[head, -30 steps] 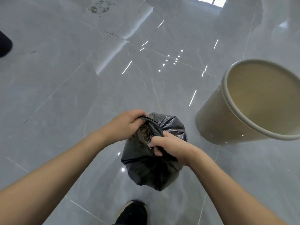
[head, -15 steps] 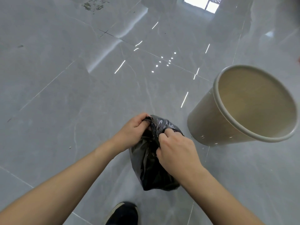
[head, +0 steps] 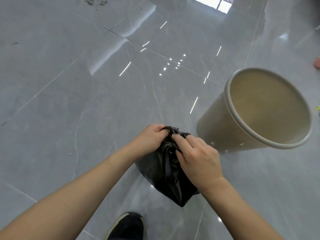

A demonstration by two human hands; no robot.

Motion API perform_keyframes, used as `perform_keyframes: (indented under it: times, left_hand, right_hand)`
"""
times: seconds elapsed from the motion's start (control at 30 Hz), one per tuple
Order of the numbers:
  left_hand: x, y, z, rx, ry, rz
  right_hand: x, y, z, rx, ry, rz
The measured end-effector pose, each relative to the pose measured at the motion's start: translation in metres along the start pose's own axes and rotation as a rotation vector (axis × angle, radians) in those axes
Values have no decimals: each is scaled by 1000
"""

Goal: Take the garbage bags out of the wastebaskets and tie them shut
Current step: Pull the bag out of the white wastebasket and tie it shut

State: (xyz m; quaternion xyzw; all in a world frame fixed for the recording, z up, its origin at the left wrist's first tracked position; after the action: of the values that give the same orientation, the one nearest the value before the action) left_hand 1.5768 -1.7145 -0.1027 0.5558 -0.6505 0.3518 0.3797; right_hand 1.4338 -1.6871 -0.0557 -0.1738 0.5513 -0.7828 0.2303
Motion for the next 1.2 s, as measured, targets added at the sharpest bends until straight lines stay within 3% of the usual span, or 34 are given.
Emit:
perform_keyframes:
  times: [0.1, 0.2, 0.3, 0.4, 0.47, 0.53, 0.73, 0.83, 1.0, 1.2]
  left_hand:
    - [-2, -5, -5, 8, 29, -18]
    - [-8, -13, -15, -126, 96, -26]
    - [-11, -19, -26, -138, 231, 285]
    - [-11, -26, -29, 77, 438, 679]
    - [-12, -29, -29, 208, 495, 827]
    - [-12, -33, -32, 264, 476, 814]
    - [-8, -46, -56, 231, 325, 264]
    - [-9, -46, -67, 164, 304, 146]
    - [-23, -43, -68, 69, 337, 405]
    - [-35, -32, -42, 174, 391, 818]
  right_hand:
    - [1, -2, 6, -181, 55, 87]
    - [11, 7, 11, -566, 312, 389]
    - [19, 13, 13, -907, 600, 915]
    - [23, 17, 10, -1102, 767, 1357]
    - [24, 20, 9, -1131, 892, 1593]
    - [24, 24, 8, -1105, 1009, 1762]
    - [16, 36, 6, -1049, 1115, 1880]
    - [11, 40, 8, -1013, 1146, 1968]
    - [7, 49, 9, -959, 1141, 2057]
    - [3, 56, 14, -872, 1162, 2031]
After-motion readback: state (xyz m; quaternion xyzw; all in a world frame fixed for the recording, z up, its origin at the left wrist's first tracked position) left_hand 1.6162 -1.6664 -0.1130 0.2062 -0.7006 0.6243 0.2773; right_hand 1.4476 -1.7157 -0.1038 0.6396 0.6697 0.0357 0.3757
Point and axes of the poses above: each hand's wrist, its own z-axis towards the middle knuckle, its own y-axis out of the palm, x = y × z, the point moved 3 cm from there along z, towards the middle knuckle, and after that the axes turned 2 degrees about -z, right-handed, at the moved point
